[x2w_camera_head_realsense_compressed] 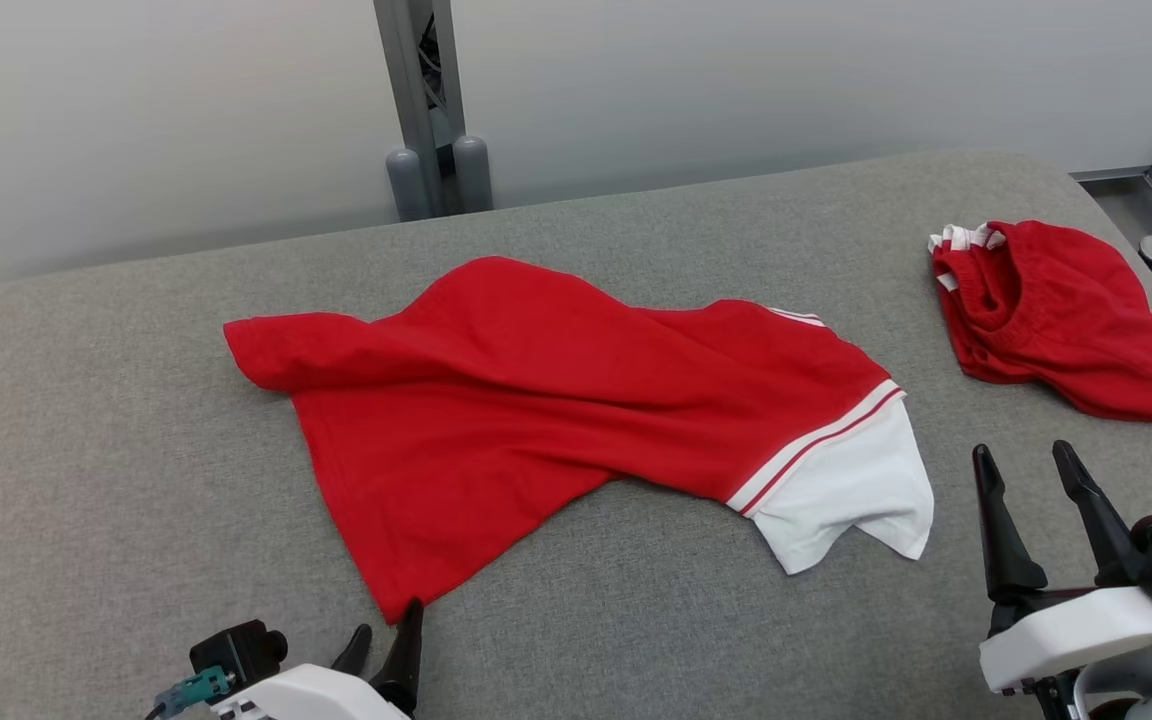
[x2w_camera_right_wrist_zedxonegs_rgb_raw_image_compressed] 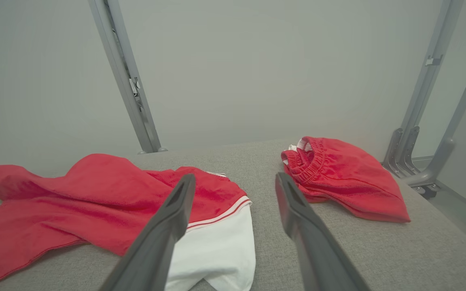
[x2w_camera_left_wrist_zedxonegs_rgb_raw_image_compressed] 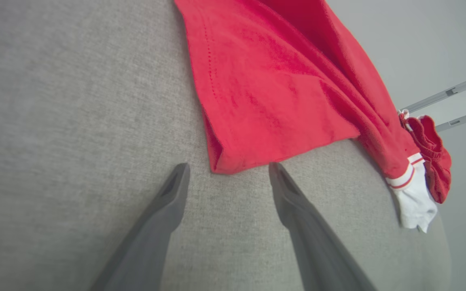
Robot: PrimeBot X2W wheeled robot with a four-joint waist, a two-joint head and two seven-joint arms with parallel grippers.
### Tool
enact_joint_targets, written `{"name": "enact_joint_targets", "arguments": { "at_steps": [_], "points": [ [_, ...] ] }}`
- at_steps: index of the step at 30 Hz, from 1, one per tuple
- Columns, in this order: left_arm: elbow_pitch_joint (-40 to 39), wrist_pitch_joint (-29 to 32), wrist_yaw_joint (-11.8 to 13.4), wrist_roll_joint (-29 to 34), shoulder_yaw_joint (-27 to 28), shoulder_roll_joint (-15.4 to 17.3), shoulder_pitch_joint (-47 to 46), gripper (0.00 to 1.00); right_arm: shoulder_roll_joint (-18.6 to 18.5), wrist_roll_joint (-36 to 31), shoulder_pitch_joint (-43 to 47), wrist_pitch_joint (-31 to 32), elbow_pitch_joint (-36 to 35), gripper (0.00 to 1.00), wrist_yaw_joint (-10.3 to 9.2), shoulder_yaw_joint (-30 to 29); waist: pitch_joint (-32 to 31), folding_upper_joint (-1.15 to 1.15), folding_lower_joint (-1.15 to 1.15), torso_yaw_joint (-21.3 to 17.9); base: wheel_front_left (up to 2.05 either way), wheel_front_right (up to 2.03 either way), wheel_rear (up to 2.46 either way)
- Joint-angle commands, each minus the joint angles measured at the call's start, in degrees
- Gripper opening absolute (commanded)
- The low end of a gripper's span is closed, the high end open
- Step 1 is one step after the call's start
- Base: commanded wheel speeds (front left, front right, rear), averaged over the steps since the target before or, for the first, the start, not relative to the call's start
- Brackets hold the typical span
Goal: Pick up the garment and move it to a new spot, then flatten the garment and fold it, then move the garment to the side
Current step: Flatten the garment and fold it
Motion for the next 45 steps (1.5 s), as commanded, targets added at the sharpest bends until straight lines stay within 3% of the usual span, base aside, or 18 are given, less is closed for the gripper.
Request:
{"name": "enact_joint_targets", "arguments": {
  "at_steps": [1, 7, 9, 10, 11, 12, 13, 25, 35, 44, 45],
  "points": [
    [0.9, 0.0, -0.4, -0.6, 0.5, -0.1, -1.2, 1.00, -0.3, 0.4, -0.7, -0.6, 0.1, 1.00, 0.01, -0.2, 0.5, 0.00, 0.00, -0.4, 0.00, 0.00, 0.00],
    [5.6, -0.9, -1.8, -2.3, 0.9, -1.2, -3.6, 0.98, -0.3, 0.5, -1.1, -0.6, 0.3, 1.00, 0.01, -0.2, 1.4, 0.00, 0.00, -1.0, 0.00, 0.00, 0.00],
    [6.8, -1.4, -2.6, -2.5, 0.5, -1.6, -4.5, 0.45, -0.3, 0.6, -1.2, -0.5, 0.5, 1.00, 0.01, -0.2, 1.6, 0.00, 0.00, -1.2, 0.00, 0.00, 0.00],
    [7.4, -1.7, -2.9, -2.5, 0.4, -1.7, -4.9, 0.24, -0.3, 0.6, -1.2, -0.4, 0.6, 1.00, 0.01, -0.2, 1.7, 0.00, 0.00, -1.2, 0.00, 0.00, 0.00],
    [7.4, -1.7, -2.9, -2.5, 0.4, -1.7, -4.9, 0.24, -0.3, 0.6, -1.2, -0.4, 0.6, 1.00, 0.01, -0.2, 1.7, 0.00, 0.00, -1.2, 0.00, 0.00, 0.00],
    [7.9, -2.2, -3.3, -2.6, 0.3, -1.9, -5.4, 0.02, -0.3, 0.8, -1.2, -0.3, 0.8, 1.00, 0.01, -0.2, 1.8, 0.00, 0.00, -1.3, 0.00, 0.00, 0.00],
    [8.4, -2.6, -3.6, -2.7, 0.2, -2.0, -5.7, 0.00, -0.3, 1.2, -1.2, -0.2, 1.1, 1.00, 0.01, -0.3, 1.9, 0.00, 0.00, -1.3, 0.00, 0.00, 0.00],
    [7.7, -7.9, -6.8, -3.9, 0.8, -2.5, -7.4, 0.00, -0.3, 14.9, -1.7, 0.4, 14.3, 1.00, 0.01, -0.4, 2.7, 0.00, 0.00, -0.6, 0.00, 0.00, 0.00],
    [2.1, -7.1, -5.4, -2.1, -1.0, -1.8, -6.2, 0.00, -0.3, 24.4, -9.7, 0.4, 31.7, 1.00, 0.01, 3.3, 3.2, 0.00, 0.00, 2.4, 0.00, 0.00, 0.00],
    [-1.3, -6.7, -4.2, -1.7, -1.3, -0.9, -5.1, 0.00, -0.2, 24.2, -16.6, -1.6, 43.7, 1.00, 0.01, 5.2, 3.9, 0.00, 0.00, 4.0, 0.00, 0.00, 0.00],
    [-1.5, -6.7, -4.0, -1.7, -1.3, -0.8, -5.0, 0.00, -0.1, 24.3, -17.2, -2.0, 44.9, 0.90, 0.00, 5.3, 3.9, 0.00, 0.00, 4.2, 0.00, 0.00, 0.00]
  ]
}}
